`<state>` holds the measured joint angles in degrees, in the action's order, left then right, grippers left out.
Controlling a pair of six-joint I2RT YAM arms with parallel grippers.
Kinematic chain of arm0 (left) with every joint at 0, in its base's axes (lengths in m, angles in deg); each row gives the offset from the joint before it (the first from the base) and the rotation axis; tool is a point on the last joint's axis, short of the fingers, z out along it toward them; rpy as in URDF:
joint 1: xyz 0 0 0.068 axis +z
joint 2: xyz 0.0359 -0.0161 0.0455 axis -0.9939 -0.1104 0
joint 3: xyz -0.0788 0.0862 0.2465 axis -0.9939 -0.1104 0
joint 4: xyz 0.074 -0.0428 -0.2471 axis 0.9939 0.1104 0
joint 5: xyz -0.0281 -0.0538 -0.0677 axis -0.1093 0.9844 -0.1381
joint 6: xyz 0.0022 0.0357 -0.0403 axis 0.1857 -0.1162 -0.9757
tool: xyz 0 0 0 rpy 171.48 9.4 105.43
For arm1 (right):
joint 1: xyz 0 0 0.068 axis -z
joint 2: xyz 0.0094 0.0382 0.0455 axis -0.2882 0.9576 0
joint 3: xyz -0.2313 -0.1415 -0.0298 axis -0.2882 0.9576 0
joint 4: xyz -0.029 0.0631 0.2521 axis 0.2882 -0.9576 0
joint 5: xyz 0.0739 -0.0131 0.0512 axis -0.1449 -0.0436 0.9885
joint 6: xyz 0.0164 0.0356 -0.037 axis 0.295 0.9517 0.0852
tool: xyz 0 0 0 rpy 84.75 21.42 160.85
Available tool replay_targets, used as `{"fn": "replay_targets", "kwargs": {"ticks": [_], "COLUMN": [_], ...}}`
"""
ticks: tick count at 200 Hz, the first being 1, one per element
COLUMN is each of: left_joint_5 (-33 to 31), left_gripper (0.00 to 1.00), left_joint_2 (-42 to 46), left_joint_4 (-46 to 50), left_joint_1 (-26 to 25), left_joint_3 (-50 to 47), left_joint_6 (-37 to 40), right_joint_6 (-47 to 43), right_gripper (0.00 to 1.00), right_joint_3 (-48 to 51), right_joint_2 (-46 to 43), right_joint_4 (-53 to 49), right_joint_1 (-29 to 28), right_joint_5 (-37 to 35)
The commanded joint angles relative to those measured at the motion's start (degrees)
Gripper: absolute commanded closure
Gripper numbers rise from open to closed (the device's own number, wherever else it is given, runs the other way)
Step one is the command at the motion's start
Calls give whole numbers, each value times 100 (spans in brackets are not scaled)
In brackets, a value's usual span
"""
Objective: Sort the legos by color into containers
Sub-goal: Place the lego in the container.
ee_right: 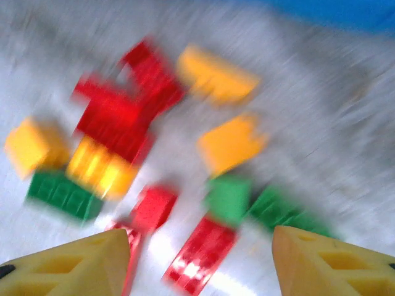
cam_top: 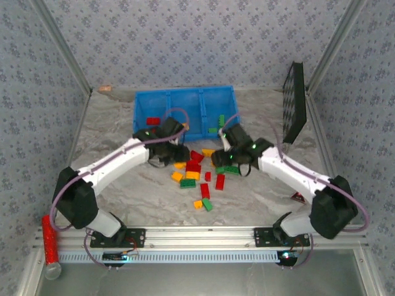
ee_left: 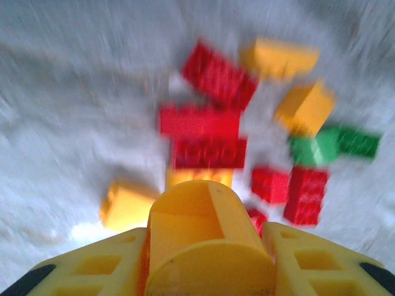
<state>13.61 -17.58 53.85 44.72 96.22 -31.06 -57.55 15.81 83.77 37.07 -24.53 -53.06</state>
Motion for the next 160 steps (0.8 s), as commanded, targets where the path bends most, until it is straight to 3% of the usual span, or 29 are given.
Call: {"fn": "replay_targets", "kwargs": {"ticks": [1, 27, 48, 79, 114, 160], "left_joint_5": [-249, -132, -337, -457, -362, -278], "left_gripper": [73, 74, 75, 76, 77, 78], "left_joint_2": [-496, -1243, -2010, -3234, -4376, -4847], "left_joint_4": [219, -260, -446, -685, -236, -153], "left_joint_1": [322, 706, 890, 993, 1029, 1055], "left_joint_3": [931, 1778, 2634, 3905, 5229, 5461], "left_joint_6": [998, 1332, 1553, 1486, 1433, 1210], "right_joint_6": [974, 1533, 1370, 1121, 1146, 1117], "right_gripper": [31, 28, 26, 25, 25, 26], "right_joint_3": [525, 1071, 1444, 1726, 1642, 1693], "right_joint_2": [-444, -880, -945, -722, -393, -98], "right_joint_4": [-266, -22, 95, 322, 520, 843], "right_joint_1": [-879, -1830, -2353, -2674, -2931, -3037], "right_joint_5": [51, -475, -910, -1010, -1044, -1098]}}
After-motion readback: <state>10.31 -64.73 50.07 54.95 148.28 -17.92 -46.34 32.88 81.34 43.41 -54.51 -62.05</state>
